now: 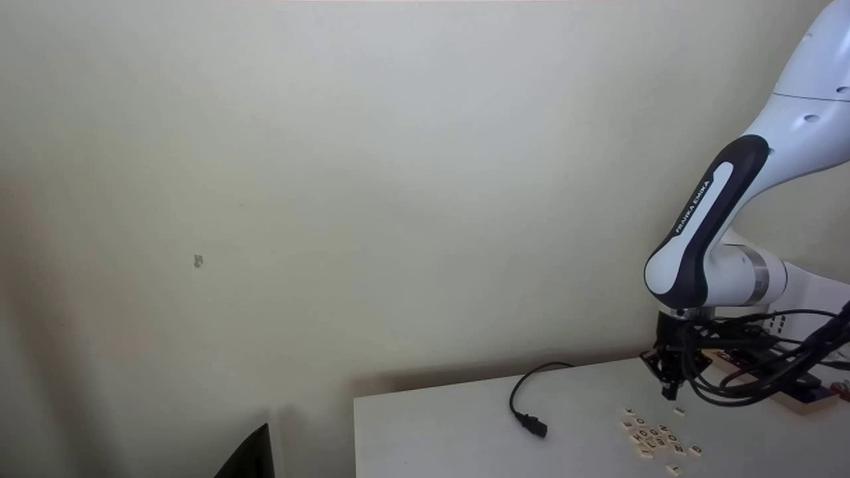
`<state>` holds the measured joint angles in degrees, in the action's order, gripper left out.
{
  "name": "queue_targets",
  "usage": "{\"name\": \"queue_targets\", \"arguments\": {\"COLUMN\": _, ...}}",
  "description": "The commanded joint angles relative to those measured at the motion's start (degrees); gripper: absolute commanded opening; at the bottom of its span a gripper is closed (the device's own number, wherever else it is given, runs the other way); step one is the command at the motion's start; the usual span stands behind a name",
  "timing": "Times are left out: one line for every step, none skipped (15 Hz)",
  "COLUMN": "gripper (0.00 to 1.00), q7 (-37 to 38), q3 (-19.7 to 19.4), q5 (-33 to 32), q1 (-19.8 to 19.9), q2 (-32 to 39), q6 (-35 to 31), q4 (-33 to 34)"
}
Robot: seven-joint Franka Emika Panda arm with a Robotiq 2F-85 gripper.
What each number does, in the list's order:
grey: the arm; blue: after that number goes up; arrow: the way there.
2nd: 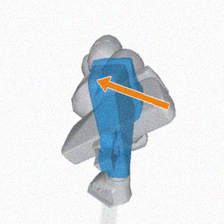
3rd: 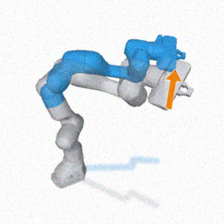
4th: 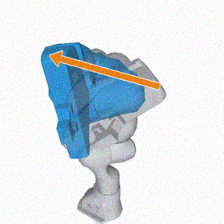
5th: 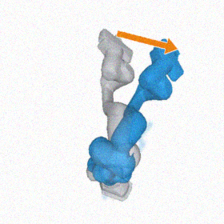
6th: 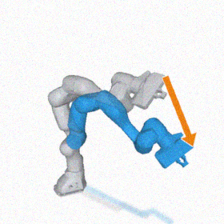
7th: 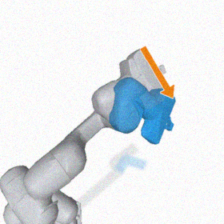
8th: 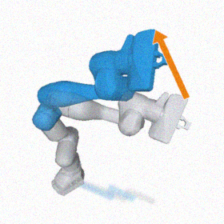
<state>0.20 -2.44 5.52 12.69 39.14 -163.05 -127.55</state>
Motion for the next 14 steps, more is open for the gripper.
{"name": "queue_targets", "arguments": {"gripper": 0.0, "q7": -1.38, "q3": 0.08, "q5": -0.75, "q1": -1.6, "q2": -2.83, "q6": -1.87, "q4": -3.62}}
{"name": "queue_targets", "arguments": {"gripper": 0.0, "q7": -1.9, "q3": 0.2, "q5": -1.02, "q1": -1.9, "q2": -2.93, "q6": -2.38, "q4": -3.99}}
{"name": "queue_targets", "arguments": {"gripper": 0.0, "q7": -2.19, "q3": 0.04, "q5": -1.39, "q1": -2.42, "q2": -3.27, "q6": -2.69, "q4": -4.57}}
{"name": "queue_targets", "arguments": {"gripper": 0.0, "q7": -2.62, "q3": -0.14, "q5": -1.85, "q1": -2.93, "q2": -3.57, "q6": -2.98, "q4": -5.11}}
{"name": "queue_targets", "arguments": {"gripper": 0.0, "q7": -3.08, "q3": -0.16, "q5": -2.19, "q1": -3.29, "q2": -3.79, "q6": -3.17, "q4": -5.6}}
{"name": "queue_targets", "arguments": {"gripper": 0.0, "q7": -3.62, "q3": -0.21, "q5": -2.59, "q1": -3.58, "q2": -4.05, "q6": -3.32, "q4": -6.06}}
{"name": "queue_targets", "arguments": {"gripper": 0.0, "q7": -4.04, "q3": -0.39, "q5": -3.08, "q1": -3.97, "q2": -4.31, "q6": -3.37, "q4": -6.52}}
{"name": "queue_targets", "arguments": {"gripper": 0.0, "q7": -4.47, "q3": -0.43, "q5": -3.42, "q1": -4.15, "q2": -4.54, "q6": -3.53, "q4": -6.96}}
{"name": "queue_targets", "arguments": {"gripper": 0.0, "q7": -5.08, "q3": -0.35, "q5": -3.84, "q1": -4.2, "q2": -4.87, "q6": -3.53, "q4": -7.48}}
{"name": "queue_targets", "arguments": {"gripper": 0.0, "q7": -5.47, "q3": -0.56, "q5": -4.42, "q1": -4.45, "q2": -5.2, "q6": -3.61, "q4": -8.01}}
{"name": "queue_targets", "arguments": {"gripper": 0.0, "q7": -6.07, "q3": -0.61, "q5": -4.99, "q1": -4.5, "q2": -5.38, "q6": -3.77, "q4": -8.4}}
{"name": "queue_targets", "arguments": {"gripper": 0.0, "q7": -6.6, "q3": -0.69, "q5": -5.62, "q1": -4.5, "q2": -5.55, "q6": -3.94, "q4": -8.82}}
{"name": "queue_targets", "arguments": {"gripper": 0.0, "q7": -6.93, "q3": -0.75, "q5": -6.12, "q1": -4.5, "q2": -5.73, "q6": -4.05, "q4": -9.2}}
{"name": "queue_targets", "arguments": {"gripper": 0.0, "q7": -7.44, "q3": -0.63, "q5": -6.6, "q1": -4.31, "q2": -5.96, "q6": -4.19, "q4": -9.57}}
